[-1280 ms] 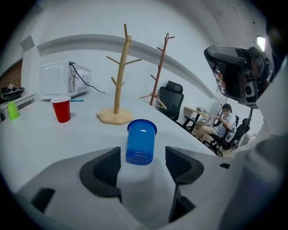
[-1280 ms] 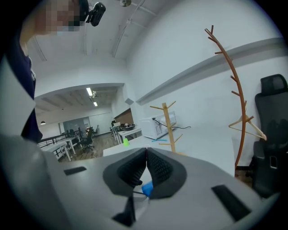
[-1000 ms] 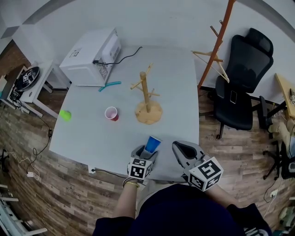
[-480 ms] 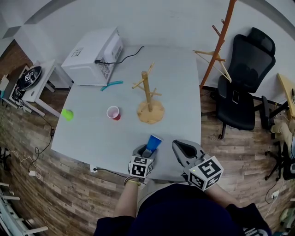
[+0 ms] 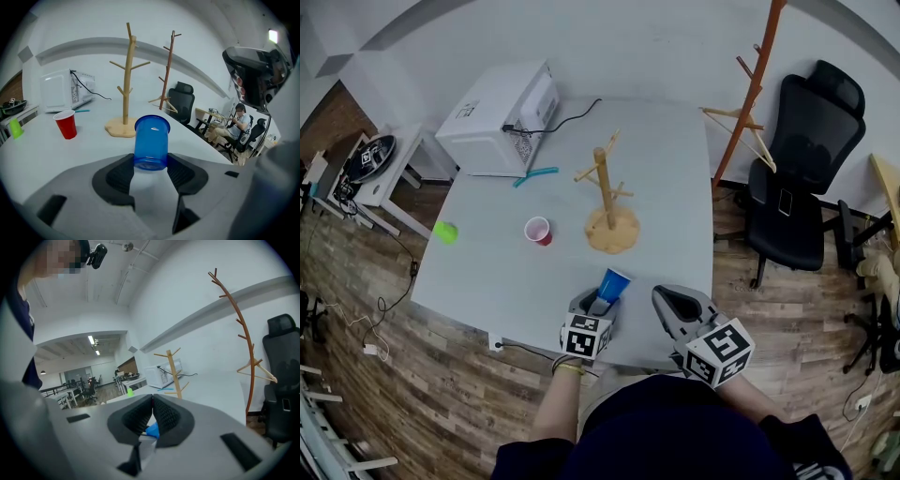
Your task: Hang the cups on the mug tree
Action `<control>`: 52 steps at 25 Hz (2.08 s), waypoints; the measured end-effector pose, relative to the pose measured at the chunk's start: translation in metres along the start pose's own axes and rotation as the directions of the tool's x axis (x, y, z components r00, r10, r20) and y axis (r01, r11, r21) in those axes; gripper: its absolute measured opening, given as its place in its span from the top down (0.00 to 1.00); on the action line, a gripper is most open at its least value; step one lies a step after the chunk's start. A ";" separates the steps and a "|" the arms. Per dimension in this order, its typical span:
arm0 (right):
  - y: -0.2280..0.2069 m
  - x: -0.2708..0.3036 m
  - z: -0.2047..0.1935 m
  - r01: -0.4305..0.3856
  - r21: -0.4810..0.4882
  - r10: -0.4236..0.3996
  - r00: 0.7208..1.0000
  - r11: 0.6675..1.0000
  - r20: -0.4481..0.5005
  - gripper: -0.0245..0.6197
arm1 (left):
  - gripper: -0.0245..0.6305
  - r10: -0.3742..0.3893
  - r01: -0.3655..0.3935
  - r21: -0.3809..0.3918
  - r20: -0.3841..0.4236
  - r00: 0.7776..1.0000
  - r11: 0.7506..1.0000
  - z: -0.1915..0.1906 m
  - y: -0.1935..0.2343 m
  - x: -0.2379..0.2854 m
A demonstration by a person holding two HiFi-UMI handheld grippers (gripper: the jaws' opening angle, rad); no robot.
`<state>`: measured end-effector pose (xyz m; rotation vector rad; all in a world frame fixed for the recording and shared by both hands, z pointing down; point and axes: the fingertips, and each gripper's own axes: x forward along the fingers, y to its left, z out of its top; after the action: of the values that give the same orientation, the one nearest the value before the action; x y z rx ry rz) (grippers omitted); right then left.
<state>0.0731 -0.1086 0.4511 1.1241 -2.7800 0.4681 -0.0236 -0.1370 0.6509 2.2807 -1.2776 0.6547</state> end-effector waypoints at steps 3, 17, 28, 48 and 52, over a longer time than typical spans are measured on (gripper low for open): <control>0.000 -0.001 -0.001 -0.003 0.002 0.003 1.000 1.000 0.003 0.92 | 0.61 0.011 -0.011 0.005 0.007 1.000 1.000 0.006 0.004 -0.003; 0.002 -0.009 -0.001 -0.004 0.007 0.004 1.000 1.000 0.007 0.92 | 0.61 0.069 -0.072 0.051 0.050 0.996 0.996 0.043 0.032 -0.016; 0.001 -0.010 -0.001 0.004 0.006 -0.004 1.000 1.000 0.006 0.92 | 0.61 0.109 -0.116 0.076 0.081 0.991 0.990 0.071 0.057 -0.019; -0.010 -0.008 -0.004 0.035 0.019 -0.035 0.999 0.999 -0.001 0.92 | 0.61 0.119 -0.134 0.167 0.098 0.988 0.977 0.115 0.076 -0.009; -0.010 -0.007 -0.004 0.035 0.021 -0.035 0.999 0.999 -0.001 0.92 | 0.61 0.118 -0.135 0.171 0.105 0.987 0.976 0.121 0.077 -0.007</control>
<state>0.0850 -0.1096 0.4561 1.1738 -2.7562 0.4951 -0.0708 -0.2392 0.5626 2.4136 -1.4724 0.7394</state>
